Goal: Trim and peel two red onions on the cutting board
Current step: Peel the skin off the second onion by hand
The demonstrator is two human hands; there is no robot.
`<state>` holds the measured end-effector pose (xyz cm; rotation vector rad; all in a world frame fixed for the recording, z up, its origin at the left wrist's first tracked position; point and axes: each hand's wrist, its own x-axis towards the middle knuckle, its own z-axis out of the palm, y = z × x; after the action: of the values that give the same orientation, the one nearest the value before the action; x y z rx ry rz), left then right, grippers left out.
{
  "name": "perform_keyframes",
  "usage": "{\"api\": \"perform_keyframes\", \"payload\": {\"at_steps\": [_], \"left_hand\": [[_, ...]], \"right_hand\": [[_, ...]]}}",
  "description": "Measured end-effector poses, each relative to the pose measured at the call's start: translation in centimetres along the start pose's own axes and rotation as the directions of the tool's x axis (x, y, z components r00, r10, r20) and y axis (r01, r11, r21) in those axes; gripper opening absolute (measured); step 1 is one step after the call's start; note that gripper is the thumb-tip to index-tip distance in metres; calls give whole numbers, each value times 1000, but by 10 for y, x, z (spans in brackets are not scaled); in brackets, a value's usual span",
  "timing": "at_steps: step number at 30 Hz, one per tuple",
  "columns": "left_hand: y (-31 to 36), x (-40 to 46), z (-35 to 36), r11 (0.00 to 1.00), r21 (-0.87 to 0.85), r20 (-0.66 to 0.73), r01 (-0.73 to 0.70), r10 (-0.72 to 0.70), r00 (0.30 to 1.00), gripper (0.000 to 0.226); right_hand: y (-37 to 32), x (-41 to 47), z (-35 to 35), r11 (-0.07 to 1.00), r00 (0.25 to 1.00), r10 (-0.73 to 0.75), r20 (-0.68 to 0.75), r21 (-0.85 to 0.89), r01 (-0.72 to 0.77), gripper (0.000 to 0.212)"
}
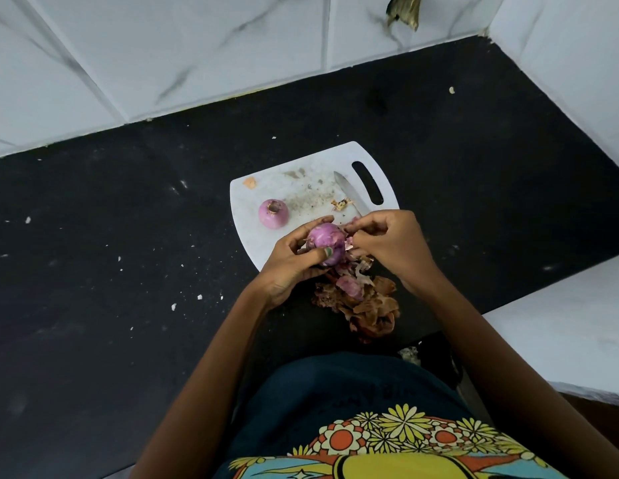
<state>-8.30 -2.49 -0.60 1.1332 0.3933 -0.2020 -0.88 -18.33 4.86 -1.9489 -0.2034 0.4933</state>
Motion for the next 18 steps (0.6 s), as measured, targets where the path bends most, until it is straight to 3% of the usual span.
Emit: {"api": "perform_keyframes", "payload": {"at_steps": [3, 6, 13, 18], "left_hand": [[0, 1, 1, 999, 43, 11, -31, 31, 999, 59], [0, 1, 1, 995, 79, 17, -58, 56, 998, 60], [2, -1, -1, 995, 80, 31, -61, 59, 998, 60], [2, -1, 1, 1000, -17, 49, -22, 23, 999, 58]], "right_hand": [[-2, -3, 3, 997, 997, 43, 65, 63, -48, 17], [-1, -4, 7, 999, 998, -1, 59, -44, 3, 31], [5, -2, 4, 1000, 1000, -18, -3, -21, 18, 22], [8, 1, 5, 990, 997, 72, -4, 118, -71, 16]]}}
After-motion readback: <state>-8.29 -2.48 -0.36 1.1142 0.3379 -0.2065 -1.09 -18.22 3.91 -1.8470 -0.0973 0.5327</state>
